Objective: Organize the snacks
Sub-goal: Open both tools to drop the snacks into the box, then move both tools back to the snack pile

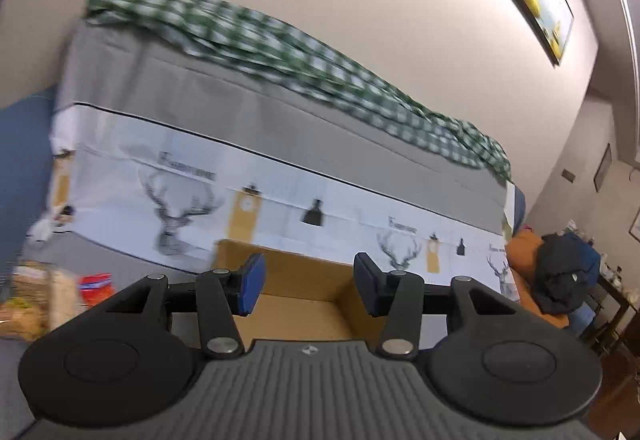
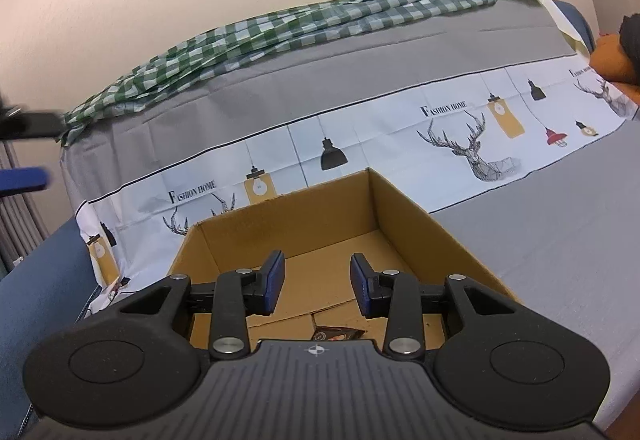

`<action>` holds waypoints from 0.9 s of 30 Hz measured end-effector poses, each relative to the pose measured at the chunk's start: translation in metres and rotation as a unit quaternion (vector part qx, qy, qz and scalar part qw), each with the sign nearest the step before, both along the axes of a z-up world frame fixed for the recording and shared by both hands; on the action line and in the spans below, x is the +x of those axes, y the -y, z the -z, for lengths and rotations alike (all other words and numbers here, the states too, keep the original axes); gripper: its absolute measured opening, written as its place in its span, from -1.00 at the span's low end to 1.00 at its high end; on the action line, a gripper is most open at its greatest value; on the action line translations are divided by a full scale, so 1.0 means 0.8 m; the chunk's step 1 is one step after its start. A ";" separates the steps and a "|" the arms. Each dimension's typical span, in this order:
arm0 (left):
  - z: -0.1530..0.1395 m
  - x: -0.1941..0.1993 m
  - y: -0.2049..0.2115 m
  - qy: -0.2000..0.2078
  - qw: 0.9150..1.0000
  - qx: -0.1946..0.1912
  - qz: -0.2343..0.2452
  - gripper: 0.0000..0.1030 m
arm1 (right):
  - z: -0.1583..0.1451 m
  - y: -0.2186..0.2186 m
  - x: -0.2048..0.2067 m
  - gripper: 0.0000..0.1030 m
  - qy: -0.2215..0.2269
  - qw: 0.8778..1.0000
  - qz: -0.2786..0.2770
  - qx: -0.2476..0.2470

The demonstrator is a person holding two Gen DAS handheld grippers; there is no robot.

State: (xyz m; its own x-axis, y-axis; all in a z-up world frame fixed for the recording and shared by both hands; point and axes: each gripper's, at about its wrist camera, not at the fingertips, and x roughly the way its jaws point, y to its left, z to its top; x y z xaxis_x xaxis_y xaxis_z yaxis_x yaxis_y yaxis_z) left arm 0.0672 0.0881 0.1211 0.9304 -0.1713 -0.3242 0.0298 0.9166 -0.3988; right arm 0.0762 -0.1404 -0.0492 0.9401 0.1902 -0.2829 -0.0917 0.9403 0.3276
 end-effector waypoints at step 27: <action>0.231 -0.078 -0.232 -0.123 0.968 -0.193 -0.105 -0.82 | 0.014 -0.160 -0.075 -0.55 0.007 0.973 -0.203 -0.109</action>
State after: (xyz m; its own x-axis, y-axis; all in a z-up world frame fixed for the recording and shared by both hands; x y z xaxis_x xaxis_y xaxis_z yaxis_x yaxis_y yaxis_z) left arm 0.0049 0.2735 -0.0638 0.8603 -0.1393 -0.4904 -0.2805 0.6739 -0.6835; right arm 0.0161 -0.0120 -0.0603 0.8036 0.4842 -0.3461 -0.4736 0.8724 0.1209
